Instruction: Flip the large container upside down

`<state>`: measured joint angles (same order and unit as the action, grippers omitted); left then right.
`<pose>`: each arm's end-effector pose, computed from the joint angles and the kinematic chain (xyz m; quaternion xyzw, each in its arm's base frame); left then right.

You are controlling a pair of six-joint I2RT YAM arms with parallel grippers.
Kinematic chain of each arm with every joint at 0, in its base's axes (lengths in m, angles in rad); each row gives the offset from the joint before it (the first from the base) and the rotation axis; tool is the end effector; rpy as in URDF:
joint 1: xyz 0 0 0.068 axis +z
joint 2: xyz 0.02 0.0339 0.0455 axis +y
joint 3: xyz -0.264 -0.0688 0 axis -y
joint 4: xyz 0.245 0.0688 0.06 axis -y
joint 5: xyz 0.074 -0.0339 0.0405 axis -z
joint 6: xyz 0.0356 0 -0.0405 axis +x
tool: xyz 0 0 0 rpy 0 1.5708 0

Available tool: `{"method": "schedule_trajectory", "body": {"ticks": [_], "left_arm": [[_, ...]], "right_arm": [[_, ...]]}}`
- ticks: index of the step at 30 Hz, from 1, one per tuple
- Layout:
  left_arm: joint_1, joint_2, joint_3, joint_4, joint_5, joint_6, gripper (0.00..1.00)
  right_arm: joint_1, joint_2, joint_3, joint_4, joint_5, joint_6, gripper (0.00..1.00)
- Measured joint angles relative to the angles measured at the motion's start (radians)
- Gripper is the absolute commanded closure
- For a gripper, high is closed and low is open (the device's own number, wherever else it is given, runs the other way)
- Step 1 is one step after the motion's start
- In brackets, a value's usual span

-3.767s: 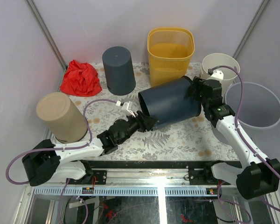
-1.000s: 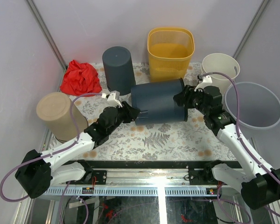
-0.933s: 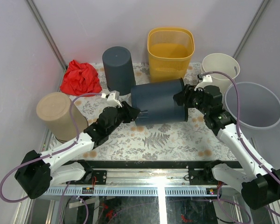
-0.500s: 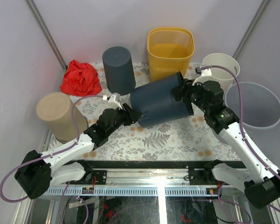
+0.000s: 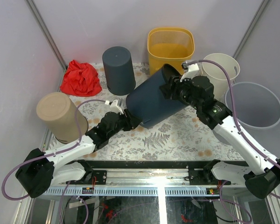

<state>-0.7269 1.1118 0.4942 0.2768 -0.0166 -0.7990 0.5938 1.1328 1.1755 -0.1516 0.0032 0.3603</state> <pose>0.1803 -0.1596 0.2206 -0.0342 0.8160 -0.3938 0.4217 0.2149 0.1449 0.4111 -0.0857 0.7396 0.3055 0.5936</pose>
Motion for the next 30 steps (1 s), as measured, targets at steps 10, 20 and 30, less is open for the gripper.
{"method": "schedule_trajectory", "body": {"ticks": [10, 20, 30], "left_arm": [[-0.003, 0.002, -0.037, -0.002, -0.001, 0.000, 0.60], [-0.004, 0.002, -0.060, -0.039, -0.014, 0.000, 0.60], [-0.005, -0.008, -0.089, -0.049, -0.040, 0.000, 0.59]], "right_arm": [[0.098, 0.072, 0.064, 0.008, 0.044, -0.015, 0.39], [0.187, 0.167, 0.140, 0.016, 0.079, -0.027, 0.39], [0.256, 0.245, 0.189, 0.039, 0.086, -0.028, 0.39]]}}
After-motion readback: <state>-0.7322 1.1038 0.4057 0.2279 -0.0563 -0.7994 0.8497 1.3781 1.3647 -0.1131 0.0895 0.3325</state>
